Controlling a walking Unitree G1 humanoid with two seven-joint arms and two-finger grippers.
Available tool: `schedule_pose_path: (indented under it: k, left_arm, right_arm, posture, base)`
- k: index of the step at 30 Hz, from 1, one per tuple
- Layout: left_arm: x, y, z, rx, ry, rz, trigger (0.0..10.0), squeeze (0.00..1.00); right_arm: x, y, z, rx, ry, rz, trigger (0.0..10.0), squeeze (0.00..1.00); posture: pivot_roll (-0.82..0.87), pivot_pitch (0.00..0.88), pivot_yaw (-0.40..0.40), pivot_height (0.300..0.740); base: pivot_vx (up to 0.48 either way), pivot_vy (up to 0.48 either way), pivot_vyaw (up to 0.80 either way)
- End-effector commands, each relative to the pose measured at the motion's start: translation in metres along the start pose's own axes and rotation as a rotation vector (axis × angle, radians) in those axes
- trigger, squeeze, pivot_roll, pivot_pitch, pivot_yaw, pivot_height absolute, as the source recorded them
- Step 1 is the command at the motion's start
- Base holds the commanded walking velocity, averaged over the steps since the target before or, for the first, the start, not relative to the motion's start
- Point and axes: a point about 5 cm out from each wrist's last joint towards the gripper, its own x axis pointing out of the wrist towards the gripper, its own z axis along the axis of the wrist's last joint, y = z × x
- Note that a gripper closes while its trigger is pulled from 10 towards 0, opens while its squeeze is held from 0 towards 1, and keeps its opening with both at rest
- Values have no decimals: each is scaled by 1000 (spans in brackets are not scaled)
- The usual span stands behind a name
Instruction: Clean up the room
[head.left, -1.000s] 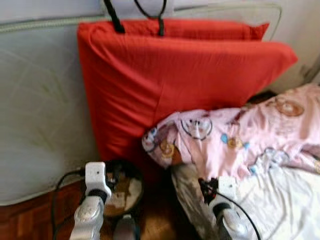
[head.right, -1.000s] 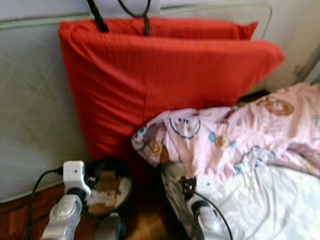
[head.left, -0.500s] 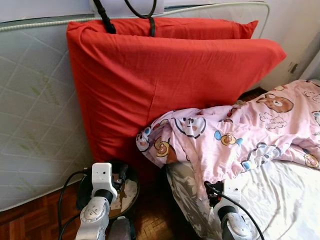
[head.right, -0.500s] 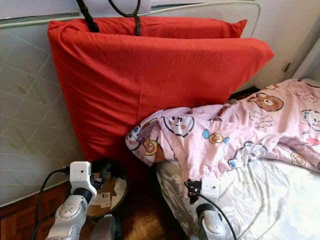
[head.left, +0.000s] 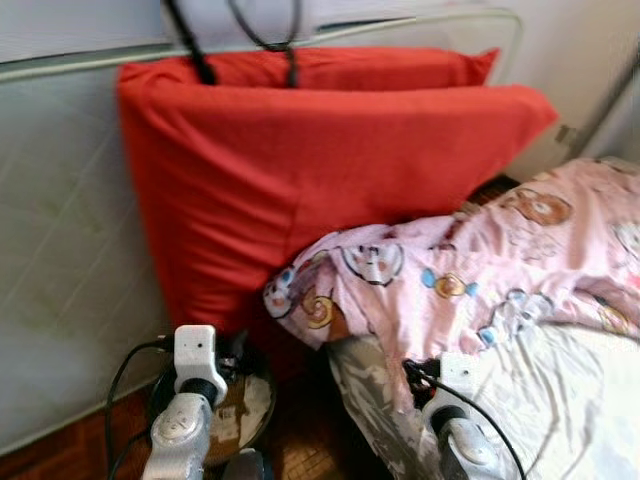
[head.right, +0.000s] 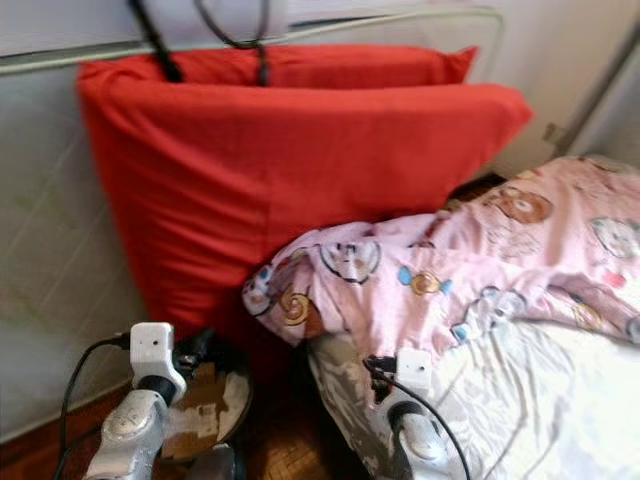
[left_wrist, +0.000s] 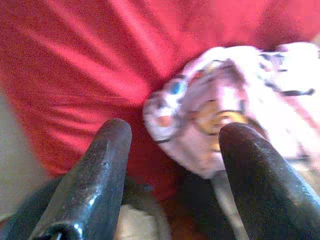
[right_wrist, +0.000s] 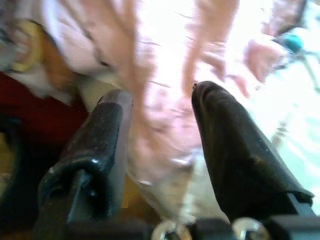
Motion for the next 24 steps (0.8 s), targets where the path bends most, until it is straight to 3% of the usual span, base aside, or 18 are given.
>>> schedule_pose_path:
  k: [1, 11, 24]
  left_arm:
    - [-2, 8, -2, 12, 19, 18, 10000, 0]
    - [-2, 7, -2, 10, 14, 19, 10000, 0]
    - [-10, 5, -3, 11, 9, 15, 10000, 0]
  right_arm:
    - [4, 7, 6, 9, -17, 15, 10000, 0]
    - [5, 8, 8, 7, -19, 29, 10000, 0]
    - [14, 11, 13, 74, 68, 12, 10000, 0]
  posture:
    - [-7, 21, -58, 633]
    - [-8, 28, -61, 633]
    - [12, 74, -68, 633]
  base:
    - [315, 0, 0]
    - [305, 0, 0]
    - [0, 0, 0]
